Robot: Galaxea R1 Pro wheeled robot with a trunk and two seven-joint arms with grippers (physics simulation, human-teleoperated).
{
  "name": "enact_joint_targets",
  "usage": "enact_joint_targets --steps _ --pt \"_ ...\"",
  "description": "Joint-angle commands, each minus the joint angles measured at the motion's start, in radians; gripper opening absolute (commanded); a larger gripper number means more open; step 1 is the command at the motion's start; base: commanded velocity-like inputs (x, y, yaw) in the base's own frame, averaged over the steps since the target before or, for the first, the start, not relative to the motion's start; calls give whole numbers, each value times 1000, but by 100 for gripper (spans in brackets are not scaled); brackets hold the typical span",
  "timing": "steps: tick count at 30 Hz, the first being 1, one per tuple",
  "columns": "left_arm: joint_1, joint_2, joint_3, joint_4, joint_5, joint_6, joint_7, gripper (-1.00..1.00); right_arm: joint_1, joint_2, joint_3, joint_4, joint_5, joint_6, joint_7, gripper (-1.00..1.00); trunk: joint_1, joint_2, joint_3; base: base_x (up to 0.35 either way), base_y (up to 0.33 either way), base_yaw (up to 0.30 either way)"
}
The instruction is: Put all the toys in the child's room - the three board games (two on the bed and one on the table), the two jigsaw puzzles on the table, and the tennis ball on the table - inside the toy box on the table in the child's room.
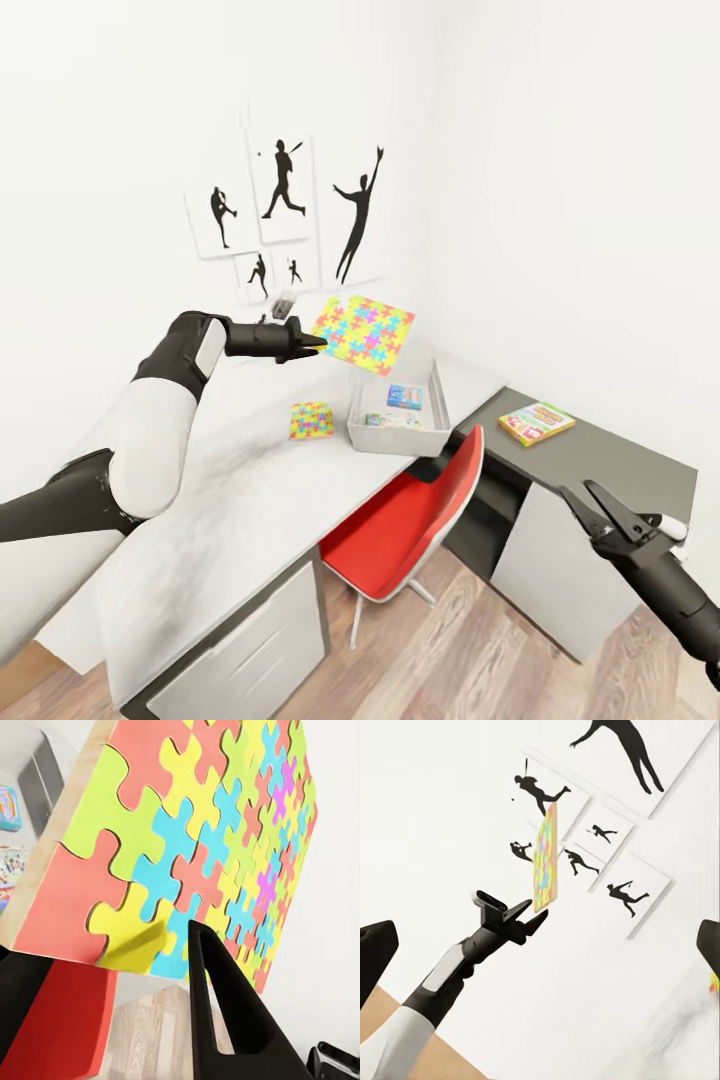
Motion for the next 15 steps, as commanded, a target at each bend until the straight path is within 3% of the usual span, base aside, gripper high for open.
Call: enact_joint_targets --steps 1,9,15 --pt "-1 -1 8 -1 -9 6 -4 -100 -1 2 3 0 1 5 -1 100 1 -2 -2 0 -19 -274" --pt "-1 9 9 -2 -8 5 0 -100 -1 9 11 -1 30 1 0 100 1 -2 3 0 -5 -266" --pt "-1 9 8 -4 -8 5 0 -100 -1 9 35 -2 33 0 -23 100 1 -2 4 0 0 -67"
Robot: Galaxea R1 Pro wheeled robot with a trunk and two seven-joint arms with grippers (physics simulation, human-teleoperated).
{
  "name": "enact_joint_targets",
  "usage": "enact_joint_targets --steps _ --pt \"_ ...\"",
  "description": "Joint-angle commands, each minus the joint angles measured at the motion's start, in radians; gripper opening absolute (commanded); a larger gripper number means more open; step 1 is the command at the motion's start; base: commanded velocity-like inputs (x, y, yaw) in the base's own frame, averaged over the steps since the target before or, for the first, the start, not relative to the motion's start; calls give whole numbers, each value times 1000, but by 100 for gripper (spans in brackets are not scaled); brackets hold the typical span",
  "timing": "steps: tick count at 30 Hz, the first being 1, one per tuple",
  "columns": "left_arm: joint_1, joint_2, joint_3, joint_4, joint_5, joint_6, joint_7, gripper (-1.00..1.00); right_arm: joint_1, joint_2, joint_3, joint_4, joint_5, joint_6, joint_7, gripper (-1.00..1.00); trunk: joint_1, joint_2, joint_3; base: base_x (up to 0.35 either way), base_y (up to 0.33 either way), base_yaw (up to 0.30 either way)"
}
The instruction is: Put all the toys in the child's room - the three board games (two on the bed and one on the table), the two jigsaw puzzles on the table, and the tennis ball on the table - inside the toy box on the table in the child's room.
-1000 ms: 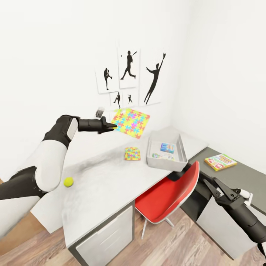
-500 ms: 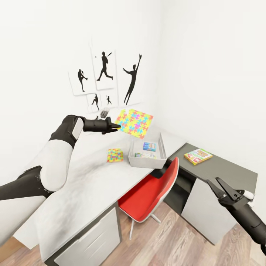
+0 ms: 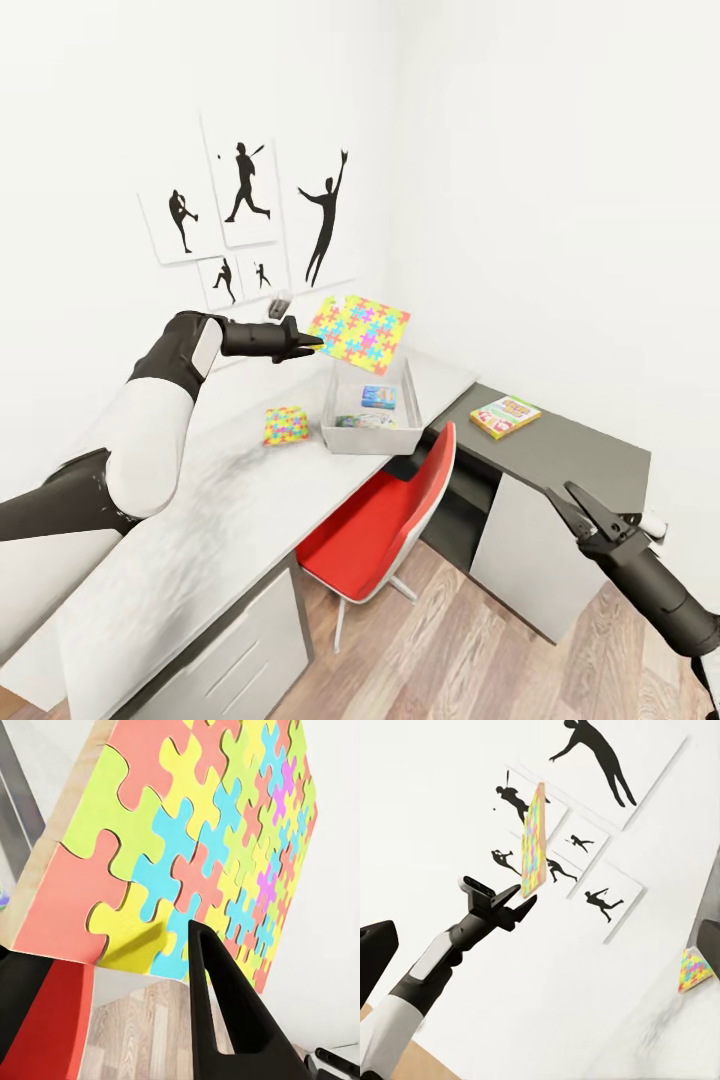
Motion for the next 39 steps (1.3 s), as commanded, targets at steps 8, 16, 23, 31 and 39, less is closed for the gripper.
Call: enact_joint_targets --steps 8,16,23,31,39 --pt "-1 -1 40 -1 -11 5 -6 -100 -1 0 6 0 -4 5 -18 100 1 -2 -1 0 -153 -31" --pt "1 2 57 -1 -13 3 23 -100 -1 0 7 0 -3 2 -20 100 1 -2 1 0 -82 -35" --pt "1 2 139 -1 -12 -15 150 -100 -1 0 7 0 -4 2 -20 100 1 -2 4 0 -88 84" --pt "1 -9 288 6 -9 -92 408 -100 -1 0 7 0 -4 2 -18 100 1 -2 5 0 -45 68" --pt "1 -45 295 10 -10 -95 444 -100 -1 0 7 0 -4 2 -18 100 1 -2 6 0 -6 3"
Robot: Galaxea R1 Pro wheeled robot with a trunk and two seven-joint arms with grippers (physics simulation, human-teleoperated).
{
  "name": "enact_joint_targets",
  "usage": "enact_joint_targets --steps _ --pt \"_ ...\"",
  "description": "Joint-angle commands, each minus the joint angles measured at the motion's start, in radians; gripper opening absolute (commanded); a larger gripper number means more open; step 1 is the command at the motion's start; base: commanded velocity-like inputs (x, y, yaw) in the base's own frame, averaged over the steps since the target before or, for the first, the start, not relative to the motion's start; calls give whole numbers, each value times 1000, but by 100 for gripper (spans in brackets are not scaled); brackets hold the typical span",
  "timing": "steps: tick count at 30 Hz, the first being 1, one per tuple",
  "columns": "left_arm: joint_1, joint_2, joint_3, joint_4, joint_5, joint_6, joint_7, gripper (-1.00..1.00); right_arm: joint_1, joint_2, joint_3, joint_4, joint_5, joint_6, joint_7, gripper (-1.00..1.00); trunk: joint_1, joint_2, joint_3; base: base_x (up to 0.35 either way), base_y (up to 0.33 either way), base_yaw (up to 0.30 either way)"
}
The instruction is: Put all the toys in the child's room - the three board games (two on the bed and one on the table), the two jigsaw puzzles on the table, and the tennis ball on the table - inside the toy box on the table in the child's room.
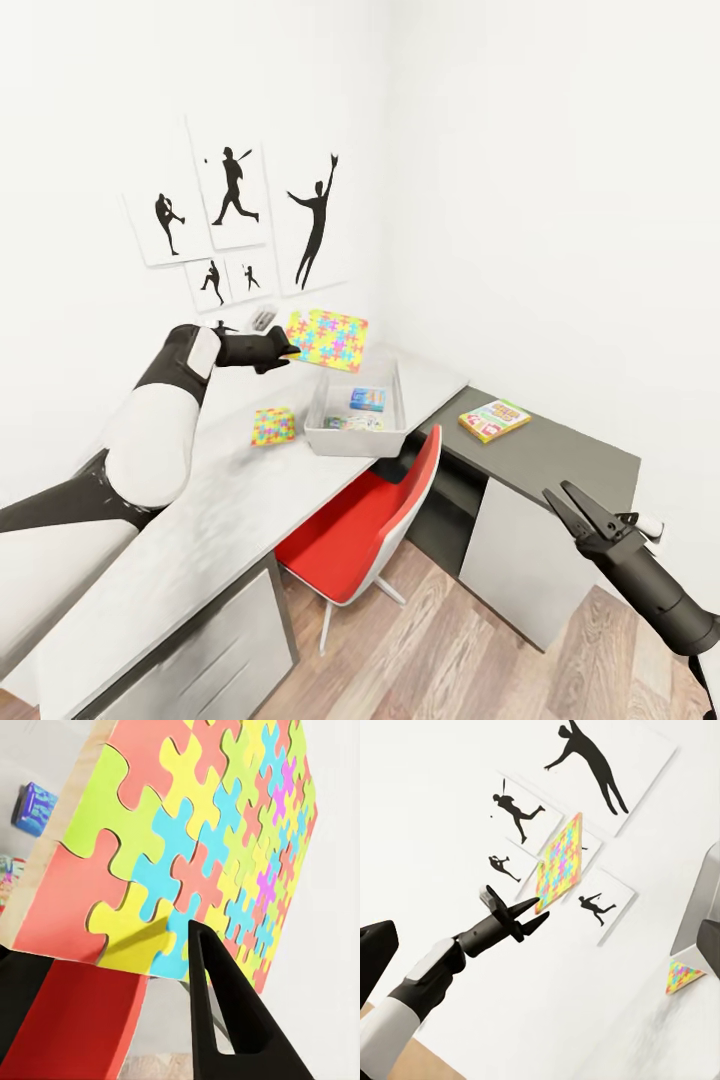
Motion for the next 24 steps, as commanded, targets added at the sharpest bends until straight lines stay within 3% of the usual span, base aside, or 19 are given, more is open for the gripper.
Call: enact_joint_targets --steps 1,8,15,24 --pt "-1 -3 7 -1 -12 4 -5 -100 -1 0 -1 0 -3 5 1 100 1 -2 -2 0 -109 -4" --pt "-1 -5 7 -1 -15 0 -3 -100 -1 0 -2 -1 -3 6 11 100 1 -2 3 20 -225 -28" --pt "0 -6 7 -1 -15 -3 -2 -100 -1 0 1 -3 -4 -12 9 100 1 -2 4 19 -60 -4" --pt "10 -6 7 -1 -13 -55 30 -100 -1 0 49 -5 -3 -14 3 100 1 -2 4 96 -76 0"
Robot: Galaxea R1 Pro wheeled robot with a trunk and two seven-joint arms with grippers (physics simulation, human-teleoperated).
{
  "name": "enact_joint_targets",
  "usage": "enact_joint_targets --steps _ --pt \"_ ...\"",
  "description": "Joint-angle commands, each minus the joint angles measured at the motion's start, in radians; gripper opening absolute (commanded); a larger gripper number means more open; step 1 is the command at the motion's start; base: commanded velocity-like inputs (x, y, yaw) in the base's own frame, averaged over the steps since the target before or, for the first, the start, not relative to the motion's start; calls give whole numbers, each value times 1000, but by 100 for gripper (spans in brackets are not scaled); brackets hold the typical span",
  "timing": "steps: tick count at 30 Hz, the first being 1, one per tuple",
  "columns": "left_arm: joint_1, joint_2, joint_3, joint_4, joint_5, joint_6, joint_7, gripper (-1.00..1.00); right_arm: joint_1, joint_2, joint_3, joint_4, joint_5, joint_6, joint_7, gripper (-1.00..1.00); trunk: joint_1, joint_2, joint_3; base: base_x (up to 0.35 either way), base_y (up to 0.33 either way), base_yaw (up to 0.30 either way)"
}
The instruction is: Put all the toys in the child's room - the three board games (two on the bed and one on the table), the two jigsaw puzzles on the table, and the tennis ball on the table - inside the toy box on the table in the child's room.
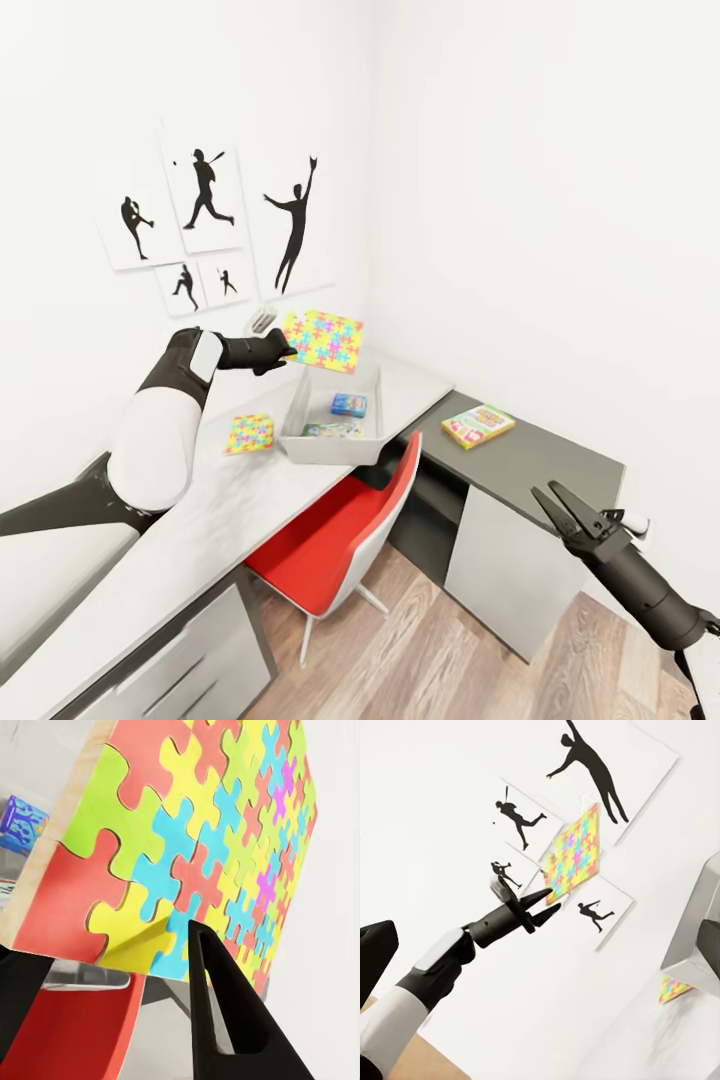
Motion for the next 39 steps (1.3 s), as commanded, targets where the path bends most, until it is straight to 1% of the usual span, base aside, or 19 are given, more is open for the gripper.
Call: enact_joint_targets --steps 1,7,11,23,39 --pt "0 -1 8 -2 -7 2 0 -100 -1 0 0 0 -3 5 0 100 1 -2 -2 222 -148 0" --pt "6 -2 8 -1 -6 -23 62 -100 -1 0 4 -1 -3 4 -2 100 1 -2 -2 119 -47 0" --pt "7 -1 9 -1 -5 -26 77 -100 -1 0 5 -3 -3 4 -4 100 1 -2 -2 204 -6 0" --pt "7 -2 9 0 -5 -26 81 -100 -1 0 6 -5 -4 2 -6 100 1 -2 -2 267 -76 0" --pt "19 -2 9 1 -6 -26 81 -100 -1 0 7 -5 -3 2 -6 100 1 -2 -2 94 -6 0"
